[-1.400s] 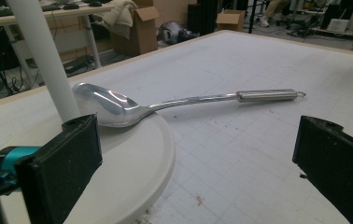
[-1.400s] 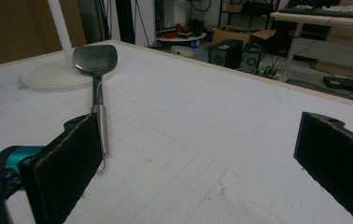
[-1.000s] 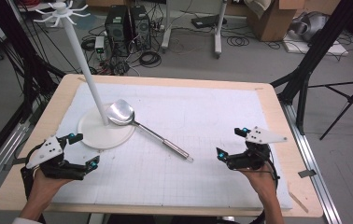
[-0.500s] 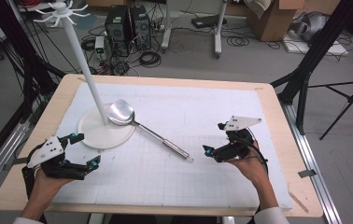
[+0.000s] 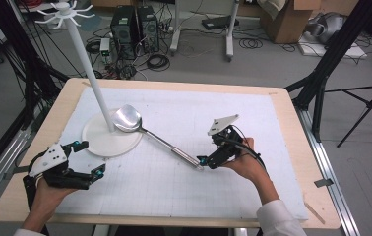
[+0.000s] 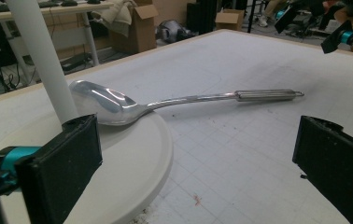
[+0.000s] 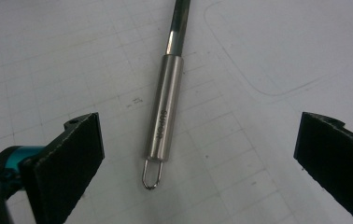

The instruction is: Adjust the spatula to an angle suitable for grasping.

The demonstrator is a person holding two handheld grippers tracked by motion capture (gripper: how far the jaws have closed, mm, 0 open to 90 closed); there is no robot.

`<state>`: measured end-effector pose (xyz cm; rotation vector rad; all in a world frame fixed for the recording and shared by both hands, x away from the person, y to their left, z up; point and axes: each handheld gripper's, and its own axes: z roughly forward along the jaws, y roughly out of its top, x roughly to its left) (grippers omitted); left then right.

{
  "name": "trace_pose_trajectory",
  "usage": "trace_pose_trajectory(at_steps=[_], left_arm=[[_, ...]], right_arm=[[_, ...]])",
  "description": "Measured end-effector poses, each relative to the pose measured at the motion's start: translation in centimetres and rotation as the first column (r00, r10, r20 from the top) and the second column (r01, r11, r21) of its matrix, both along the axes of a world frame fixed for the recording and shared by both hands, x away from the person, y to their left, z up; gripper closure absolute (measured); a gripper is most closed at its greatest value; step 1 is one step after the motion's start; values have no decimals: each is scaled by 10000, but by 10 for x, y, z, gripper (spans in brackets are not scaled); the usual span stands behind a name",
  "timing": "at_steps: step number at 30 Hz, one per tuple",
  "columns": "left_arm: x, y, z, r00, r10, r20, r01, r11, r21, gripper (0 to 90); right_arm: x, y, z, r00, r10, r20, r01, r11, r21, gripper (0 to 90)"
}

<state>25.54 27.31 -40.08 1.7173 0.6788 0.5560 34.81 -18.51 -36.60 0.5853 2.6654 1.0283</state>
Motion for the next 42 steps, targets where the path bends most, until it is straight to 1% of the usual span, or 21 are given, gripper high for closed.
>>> trace_pose_trajectory(at_steps=[2, 4, 6, 11, 12, 15, 16, 18, 21, 22, 27, 28, 33, 34, 35, 36, 37, 38, 39, 40, 42], left_arm=[[0, 0, -1, 10000, 20, -40, -20, 10000, -5, 17], [0, 0, 0, 10000, 22, -43, -22, 10000, 9, 18], [0, 0, 0, 10000, -14, -33, 14, 10000, -18, 17], [-1, -1, 0, 10000, -8, -64, 8, 10000, -35, 17], [-1, -1, 0, 10000, 8, -60, -8, 10000, -32, 17], [-1, 0, 0, 10000, -12, -42, 12, 10000, -55, 17], [-1, 0, 0, 10000, -7, -41, 7, 10000, -68, 17], [-1, 0, 0, 10000, -8, -40, 7, 10000, -68, 17], [-1, 0, 1, 10000, -23, -40, 23, 10000, -53, 17], [-1, 0, 1, 10000, -8, 1, 8, 10000, -87, 18], [-2, 0, 2, 10000, -14, -10, 14, 10000, -96, 17], [-2, 0, 2, 10000, -26, -8, 26, 9999, -101, 18], [-1, 0, 2, 10000, -49, 19, 50, 10000, -49, 17], [-1, 0, 1, 10000, -58, -22, 58, 10000, -68, 18], [-1, 0, 1, 10000, -58, -22, 58, 10000, -68, 17], [-1, 0, 1, 10000, -50, -26, 50, 10000, -74, 17], [-1, 0, 1, 10000, -50, -26, 50, 10000, -74, 17], [-2, -1, 1, 10000, -39, -17, 39, 10000, -66, 18], [-2, -1, 1, 10000, -39, -17, 39, 10000, -66, 17], [-2, -1, 1, 10000, -49, -10, 49, 10000, -53, 17], [-2, -2, 1, 10000, -83, -20, 83, 10000, -47, 18]], right_arm=[[5, 9, -3, 9998, 104, -187, -108, 9998, -194, 2], [8, 15, -4, 9998, 98, -198, -104, 9995, -292, 2], [11, 21, -4, 9996, -30, -297, 25, 9998, -188, 3], [18, 31, -6, 9987, -53, -512, 40, 9997, -261, 2], [20, 37, -5, 9980, -139, -621, 113, 9991, -416, 3], [21, 42, -7, 9975, -158, -683, 125, 9987, -487, 2], [23, 50, -9, 9969, -65, -786, 12, 9977, -674, 3], [25, 55, -10, 9962, -92, -864, 21, 9966, -821, 3], [26, 60, -12, 9946, -91, -1032, 2, 9963, -854, 3], [26, 64, -14, 9939, -92, -1103, -24, 9945, -1052, 3], [26, 71, -20, 9909, -186, -1329, -7, 9897, -1431, 10], [27, 74, -22, 9898, -213, -1407, -7, 9879, -1548, 38], [29, 79, -26, 9874, -246, -1566, -11, 9869, -1615, 58], [30, 81, -28, 9857, -239, -1665, -21, 9880, -1545, 107], [30, 81, -28, 9857, -239, -1665, -21, 9880, -1545, 107], [31, 83, -30, 9859, -316, -1645, 49, 9871, -1600, 183], [31, 83, -30, 9859, -316, -1645, 49, 9871, -1600, 183], [32, 84, -32, 9857, -296, -1659, 27, 9871, -1602, 233], [32, 84, -32, 9857, -296, -1659, 27, 9871, -1602, 233], [33, 84, -33, 9861, -265, -1639, -2, 9869, -1611, 267], [34, 86, -35, 9825, -409, -1817, 82, 9842, -1769, 329]])
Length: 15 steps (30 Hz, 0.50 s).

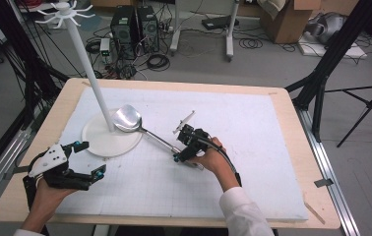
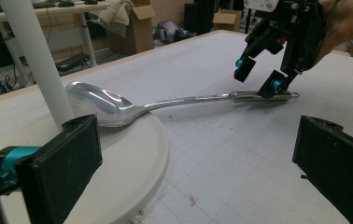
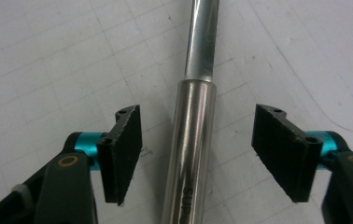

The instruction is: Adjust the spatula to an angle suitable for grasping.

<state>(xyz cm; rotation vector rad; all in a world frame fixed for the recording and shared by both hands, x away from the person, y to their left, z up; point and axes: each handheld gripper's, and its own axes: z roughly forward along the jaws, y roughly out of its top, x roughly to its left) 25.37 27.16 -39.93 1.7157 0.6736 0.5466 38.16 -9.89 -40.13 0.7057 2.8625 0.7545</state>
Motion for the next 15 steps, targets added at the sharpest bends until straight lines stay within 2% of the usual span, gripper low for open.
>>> trace_pose_trajectory(at_steps=[3, 8, 12, 15], left_arm=[[0, 0, 0, 10000, -4, 3, 4, 10000, 11, 17], [0, 1, -1, 10000, 68, -29, -68, 10000, 32, 17], [0, 1, -1, 10000, 88, -5, -88, 10000, 29, 17], [0, 0, -1, 10000, 75, -21, -75, 10000, 42, 17]], right_arm=[[0, 1, -1, 10000, -79, 34, 80, 9999, -123, 356], [3, 3, -8, 9982, -524, -307, 520, 9986, -138, 430], [2, 6, -10, 9990, -379, -245, 372, 9990, -263, 493], [1, 6, -10, 9986, -424, -319, 419, 9989, -189, 501]])
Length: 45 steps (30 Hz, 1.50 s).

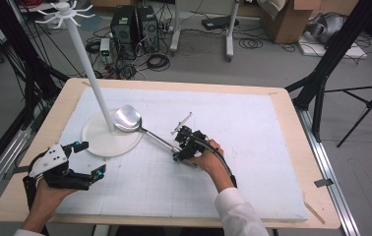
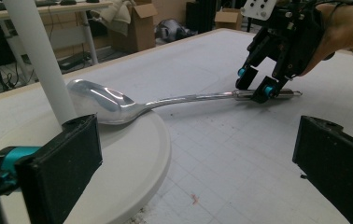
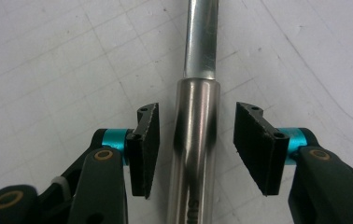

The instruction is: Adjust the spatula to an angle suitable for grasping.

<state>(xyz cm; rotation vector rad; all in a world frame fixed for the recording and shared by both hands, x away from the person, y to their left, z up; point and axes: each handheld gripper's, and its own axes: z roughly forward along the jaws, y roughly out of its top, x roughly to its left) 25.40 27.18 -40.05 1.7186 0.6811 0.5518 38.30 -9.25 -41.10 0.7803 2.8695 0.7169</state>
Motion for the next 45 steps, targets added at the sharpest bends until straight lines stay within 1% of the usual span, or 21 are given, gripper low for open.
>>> trace_pose_trajectory(at_steps=[1, 3, 5, 7, 11, 14, 15, 16, 19, 20, 21, 22, 23, 26, 27, 30, 31, 36, 44, 45], left_arm=[[0, 0, 0, 10000, -9, 11, 9, 10000, 50, 17], [0, -1, 0, 10000, -12, 1, 12, 10000, 44, 18], [0, -1, 0, 10000, -16, -4, 16, 10000, 51, 17], [0, 0, 0, 10000, 22, -4, -22, 10000, 54, 17], [0, -1, 0, 10000, 13, -12, -13, 10000, 65, 17], [-1, -1, 0, 10000, 9, -4, -9, 10000, 52, 17], [0, -2, 1, 10000, -28, 16, 28, 10000, 64, 17], [0, -2, 1, 10000, -28, 16, 28, 10000, 64, 17], [0, -2, 0, 10000, -39, -20, 39, 10000, 87, 17], [0, -2, 0, 10000, -49, -29, 49, 10000, 84, 17], [0, -2, 0, 10000, -60, -32, 60, 9999, 91, 17], [0, -2, 0, 10000, -60, -32, 60, 9999, 91, 17], [0, -2, 0, 10000, -34, -35, 35, 10000, 80, 17], [0, -1, 0, 10000, -24, -34, 24, 10000, 96, 17], [1, -1, -1, 10000, -38, -31, 39, 9999, 108, 17], [1, -1, -1, 10000, -42, -56, 43, 9999, 100, 17], [1, -1, -1, 10000, -42, -60, 43, 9999, 104, 17], [1, -1, -1, 10000, -28, -63, 29, 9999, 123, 17], [0, -1, -1, 10000, 6, -79, -5, 9999, 128, 17], [1, -1, -1, 10000, -16, -64, 17, 9999, 138, 17]], right_arm=[[1, 1, -1, 10000, 70, -16, -70, 10000, -43, 519], [1, 2, -1, 10000, 72, -20, -73, 9999, -81, 528], [0, 3, -2, 10000, -97, -19, 97, 9998, -181, 563], [2, 4, -2, 10000, -26, 70, 28, 9998, -208, 594], [2, 6, -3, 9998, -176, -34, 175, 9995, -265, 609], [3, 8, -4, 9999, -105, -10, 105, 9996, -274, 625], [3, 9, -4, 10000, -56, -29, 55, 9995, -304, 657], [3, 9, -4, 10000, -56, -29, 55, 9995, -304, 657], [4, 11, -4, 9998, -191, 52, 193, 9990, -394, 674], [4, 11, -4, 9998, -191, 52, 193, 9990, -394, 674], [4, 11, -4, 9993, -361, 84, 365, 9985, -412, 681], [4, 11, -4, 9993, -361, 84, 365, 9985, -412, 681], [4, 11, -3, 9990, -454, 9, 454, 9980, -444, 684], [4, 10, -3, 9989, -449, 107, 453, 9978, -476, 685], [4, 8, -2, 9989, -462, 16, 462, 9982, -382, 687], [5, 5, -1, 9991, -430, 33, 431, 9987, -272, 689], [4, 3, 2, 9990, -439, 68, 440, 9989, -188, 689], [2, -2, 5, 9991, -418, -20, 418, 9991, -111, 690], [-3, -13, 11, 9999, -112, -11, 112, 9999, 29, 689], [-5, -16, 12, 9999, 105, 36, -105, 9999, -9, 690]])
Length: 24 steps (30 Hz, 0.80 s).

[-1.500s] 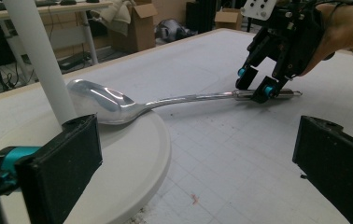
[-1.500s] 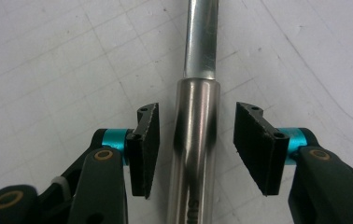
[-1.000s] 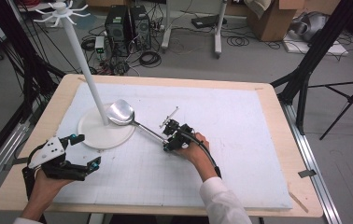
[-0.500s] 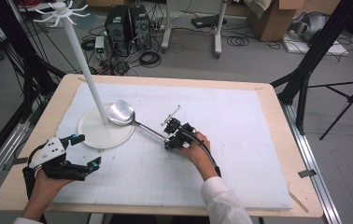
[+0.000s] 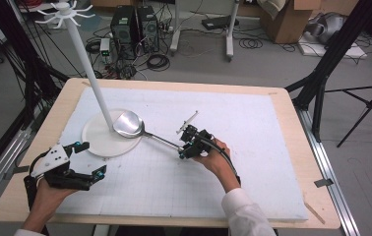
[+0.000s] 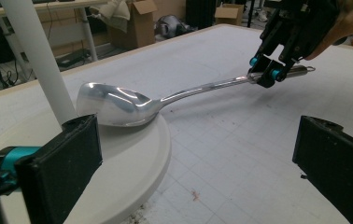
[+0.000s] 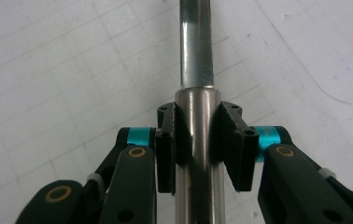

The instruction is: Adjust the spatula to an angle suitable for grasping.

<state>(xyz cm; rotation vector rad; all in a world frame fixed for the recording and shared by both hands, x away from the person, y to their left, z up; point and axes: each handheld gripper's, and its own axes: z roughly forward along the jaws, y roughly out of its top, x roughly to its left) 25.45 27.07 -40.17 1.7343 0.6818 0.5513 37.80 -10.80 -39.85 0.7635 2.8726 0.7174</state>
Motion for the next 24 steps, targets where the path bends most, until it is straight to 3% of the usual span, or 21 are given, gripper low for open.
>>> trace_pose_trajectory(at_steps=[11, 24], left_arm=[[-1, 0, 2, 10000, -14, 48, 14, 10000, 15, 17], [-1, -3, 2, 10000, -90, 38, 90, 9999, 51, 17]], right_arm=[[-10, -8, 4, 9960, 887, 89, -887, 9961, 25, 690], [-24, -37, 0, 9915, 1299, 54, -1298, 9877, 874, 690]])
